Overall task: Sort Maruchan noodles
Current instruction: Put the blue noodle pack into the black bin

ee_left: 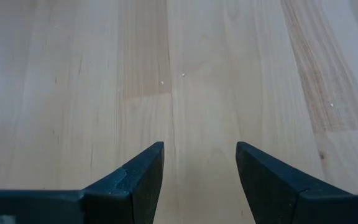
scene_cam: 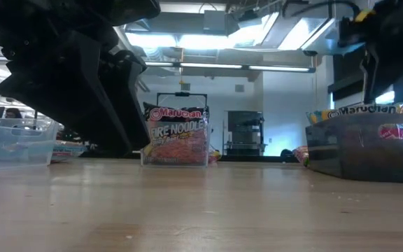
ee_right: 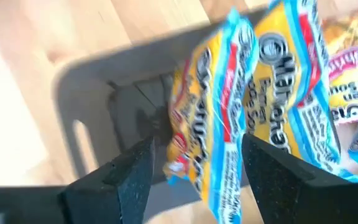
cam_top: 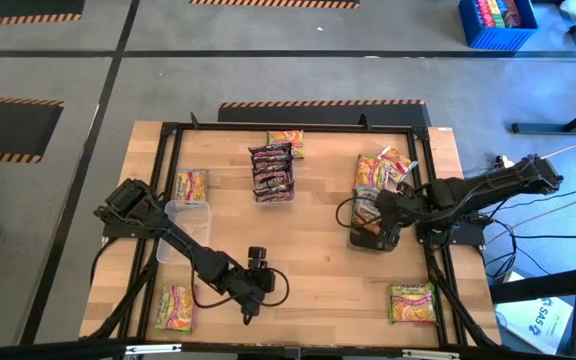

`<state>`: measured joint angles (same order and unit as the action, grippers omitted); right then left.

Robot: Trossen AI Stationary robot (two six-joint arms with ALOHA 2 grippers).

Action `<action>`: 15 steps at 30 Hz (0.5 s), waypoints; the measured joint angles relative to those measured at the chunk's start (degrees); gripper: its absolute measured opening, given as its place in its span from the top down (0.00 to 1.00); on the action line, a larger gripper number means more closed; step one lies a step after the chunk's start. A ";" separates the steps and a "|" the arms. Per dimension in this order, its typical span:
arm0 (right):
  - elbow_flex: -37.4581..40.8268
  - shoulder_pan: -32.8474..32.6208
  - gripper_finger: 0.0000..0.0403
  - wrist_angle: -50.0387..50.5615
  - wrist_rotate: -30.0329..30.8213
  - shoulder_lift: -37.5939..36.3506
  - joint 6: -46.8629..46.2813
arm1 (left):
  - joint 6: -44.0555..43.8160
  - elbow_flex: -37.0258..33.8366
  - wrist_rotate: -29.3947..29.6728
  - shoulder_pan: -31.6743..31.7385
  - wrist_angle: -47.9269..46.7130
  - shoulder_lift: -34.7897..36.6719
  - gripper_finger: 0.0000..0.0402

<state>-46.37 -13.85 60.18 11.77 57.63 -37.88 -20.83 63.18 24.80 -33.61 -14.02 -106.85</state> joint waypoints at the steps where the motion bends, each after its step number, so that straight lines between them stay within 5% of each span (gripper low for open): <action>1: -0.88 0.00 0.44 -0.07 0.05 0.00 -0.42 | -0.62 0.00 0.00 0.00 0.00 0.00 0.51; 7: -2.54 -0.04 0.44 -8.49 1.26 -0.02 -4.11 | -1.41 0.00 0.85 -0.02 1.17 0.00 0.51; 11: -0.48 -0.04 0.44 -26.25 7.18 0.00 -1.18 | -1.41 0.00 7.81 -0.02 2.16 0.00 0.51; 15: 3.49 -0.39 0.44 -45.42 7.88 1.38 6.86 | -1.62 0.00 8.26 -0.04 2.16 0.00 0.49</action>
<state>-42.89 -14.24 14.76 19.66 59.01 -31.02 -22.46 63.18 33.06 -33.65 -11.86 -106.85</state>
